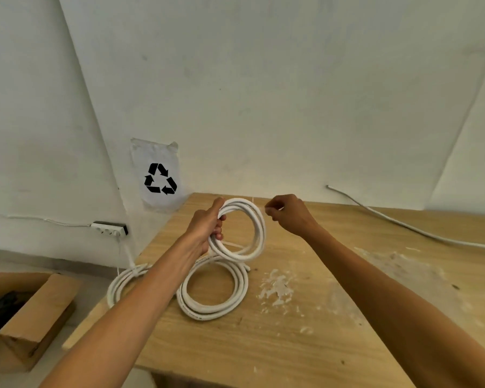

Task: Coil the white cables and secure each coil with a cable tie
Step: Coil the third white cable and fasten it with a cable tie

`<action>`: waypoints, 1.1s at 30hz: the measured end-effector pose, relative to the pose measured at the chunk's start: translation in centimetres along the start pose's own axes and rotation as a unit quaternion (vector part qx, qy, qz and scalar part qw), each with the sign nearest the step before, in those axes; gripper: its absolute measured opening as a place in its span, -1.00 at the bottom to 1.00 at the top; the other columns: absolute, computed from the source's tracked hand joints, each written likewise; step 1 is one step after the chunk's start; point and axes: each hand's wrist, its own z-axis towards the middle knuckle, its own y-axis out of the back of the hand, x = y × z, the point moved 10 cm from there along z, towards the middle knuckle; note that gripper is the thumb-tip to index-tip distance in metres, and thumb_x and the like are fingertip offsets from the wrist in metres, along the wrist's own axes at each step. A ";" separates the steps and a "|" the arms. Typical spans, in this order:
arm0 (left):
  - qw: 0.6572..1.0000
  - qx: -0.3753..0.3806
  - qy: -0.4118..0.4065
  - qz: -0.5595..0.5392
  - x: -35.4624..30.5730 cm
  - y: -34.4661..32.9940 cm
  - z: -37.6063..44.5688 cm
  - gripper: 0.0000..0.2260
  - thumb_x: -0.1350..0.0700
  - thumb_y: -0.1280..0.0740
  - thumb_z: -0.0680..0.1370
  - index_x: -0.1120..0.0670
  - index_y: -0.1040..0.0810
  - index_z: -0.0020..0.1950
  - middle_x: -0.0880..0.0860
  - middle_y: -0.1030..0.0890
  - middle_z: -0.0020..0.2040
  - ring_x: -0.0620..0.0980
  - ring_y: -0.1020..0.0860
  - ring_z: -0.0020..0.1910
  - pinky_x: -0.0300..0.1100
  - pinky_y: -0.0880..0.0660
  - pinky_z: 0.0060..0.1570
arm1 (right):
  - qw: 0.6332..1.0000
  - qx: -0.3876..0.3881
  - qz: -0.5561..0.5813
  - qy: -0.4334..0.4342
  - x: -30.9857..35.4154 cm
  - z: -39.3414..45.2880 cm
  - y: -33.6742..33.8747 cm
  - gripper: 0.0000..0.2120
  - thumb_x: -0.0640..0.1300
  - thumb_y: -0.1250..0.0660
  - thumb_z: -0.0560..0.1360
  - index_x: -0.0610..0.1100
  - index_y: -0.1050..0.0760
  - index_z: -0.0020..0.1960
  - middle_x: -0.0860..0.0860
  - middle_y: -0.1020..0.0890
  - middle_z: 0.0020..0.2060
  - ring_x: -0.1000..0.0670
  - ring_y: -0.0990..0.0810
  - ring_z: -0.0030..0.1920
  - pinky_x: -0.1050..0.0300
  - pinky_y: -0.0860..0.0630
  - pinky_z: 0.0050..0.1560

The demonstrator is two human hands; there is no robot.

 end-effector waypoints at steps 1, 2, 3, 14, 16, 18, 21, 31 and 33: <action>1.000 -0.007 0.001 -0.004 0.2 -0.9 0.0 -0.60 -0.13 -0.31 0.61 0.20 -0.50 -0.19 -0.02 -0.29 -0.48 -0.10 -0.24 -0.60 -0.26 -0.28 -0.56 | 1.000 -0.008 0.001 0.010 0.3 -0.8 1.8 -0.87 -0.15 -0.36 0.58 -0.18 -0.65 0.05 -0.04 -0.69 -0.12 -0.01 -0.66 -0.14 0.25 -0.46 -0.22; 1.000 -0.020 0.002 -0.009 0.4 -1.4 0.1 -0.59 -0.12 -0.31 0.61 0.21 -0.51 -0.19 0.00 -0.31 -0.46 -0.10 -0.24 -0.61 -0.26 -0.27 -0.56 | 1.000 -0.010 -0.001 0.023 0.9 -1.4 3.1 -0.87 -0.15 -0.36 0.59 -0.18 -0.65 0.06 -0.03 -0.68 -0.12 0.00 -0.66 -0.14 0.29 -0.45 -0.24; 1.000 -0.029 0.001 -0.012 0.6 -2.3 0.1 -0.59 -0.12 -0.32 0.61 0.22 -0.51 -0.19 0.02 -0.33 -0.45 -0.09 -0.25 -0.63 -0.25 -0.27 -0.56 | 0.999 -0.014 -0.008 0.030 1.2 -2.2 4.6 -0.87 -0.15 -0.36 0.59 -0.17 -0.64 0.06 -0.01 -0.67 -0.12 0.01 -0.66 -0.16 0.32 -0.44 -0.25; 0.999 -0.039 0.013 -0.035 2.6 -13.7 -2.8 -0.56 -0.15 -0.29 0.61 0.21 -0.57 -0.20 0.09 -0.52 -0.38 0.00 -0.37 -0.56 -0.15 -0.37 -0.44 | 0.993 0.061 -0.099 0.025 -1.1 -11.0 11.4 -0.88 -0.14 -0.40 0.56 -0.14 -0.66 0.05 0.00 -0.71 -0.13 0.06 -0.68 -0.20 0.16 -0.60 -0.11; 0.998 -0.053 0.015 -0.039 2.8 -14.6 -3.5 -0.53 -0.18 -0.26 0.62 0.19 -0.56 -0.23 0.08 -0.48 -0.45 0.02 -0.39 -0.55 -0.14 -0.37 -0.44 | 0.987 0.095 -0.127 0.014 -2.1 -12.5 11.2 -0.89 -0.14 -0.39 0.56 -0.11 -0.67 0.04 0.02 -0.72 -0.15 0.12 -0.68 -0.22 0.21 -0.59 -0.13; 0.997 -0.067 0.015 -0.037 2.8 -15.3 -4.0 -0.51 -0.21 -0.23 0.63 0.17 -0.56 -0.25 0.08 -0.46 -0.47 0.04 -0.41 -0.54 -0.15 -0.36 -0.45 | 0.981 0.131 -0.143 -0.002 -3.4 -13.8 10.9 -0.89 -0.15 -0.39 0.55 -0.11 -0.67 0.03 0.01 -0.73 -0.16 0.13 -0.68 -0.21 0.17 -0.60 -0.06; 0.997 -0.071 0.012 -0.029 2.4 -16.0 -4.4 -0.50 -0.23 -0.21 0.62 0.16 -0.55 -0.25 0.09 -0.45 -0.48 0.05 -0.41 -0.53 -0.15 -0.36 -0.45 | 0.976 0.148 -0.159 -0.018 -4.8 -14.7 10.9 -0.87 -0.17 -0.38 0.55 -0.13 -0.67 0.06 -0.01 -0.73 -0.13 0.10 -0.69 -0.19 0.11 -0.61 -0.01; 0.993 0.078 -0.063 0.065 1.4 -20.0 -7.2 -0.51 -0.21 -0.27 0.61 0.22 -0.64 -0.15 -0.01 -0.46 -0.49 -0.02 -0.41 -0.55 -0.13 -0.41 -0.36 | 0.972 -0.027 -0.231 0.045 -3.2 -13.7 13.0 -0.90 -0.13 -0.35 0.57 -0.09 -0.64 0.01 -0.01 -0.69 -0.11 -0.02 -0.62 -0.14 -0.06 -0.60 -0.05; 0.987 0.117 -0.070 0.084 1.8 -20.7 -7.7 -0.53 -0.19 -0.29 0.60 0.23 -0.63 -0.15 0.00 -0.42 -0.49 -0.05 -0.39 -0.57 -0.13 -0.41 -0.38 | 0.965 -0.034 -0.251 0.062 -2.7 -13.7 12.7 -0.88 -0.14 -0.33 0.58 -0.12 -0.63 0.02 -0.05 -0.68 -0.11 -0.07 -0.61 -0.11 -0.07 -0.58 -0.06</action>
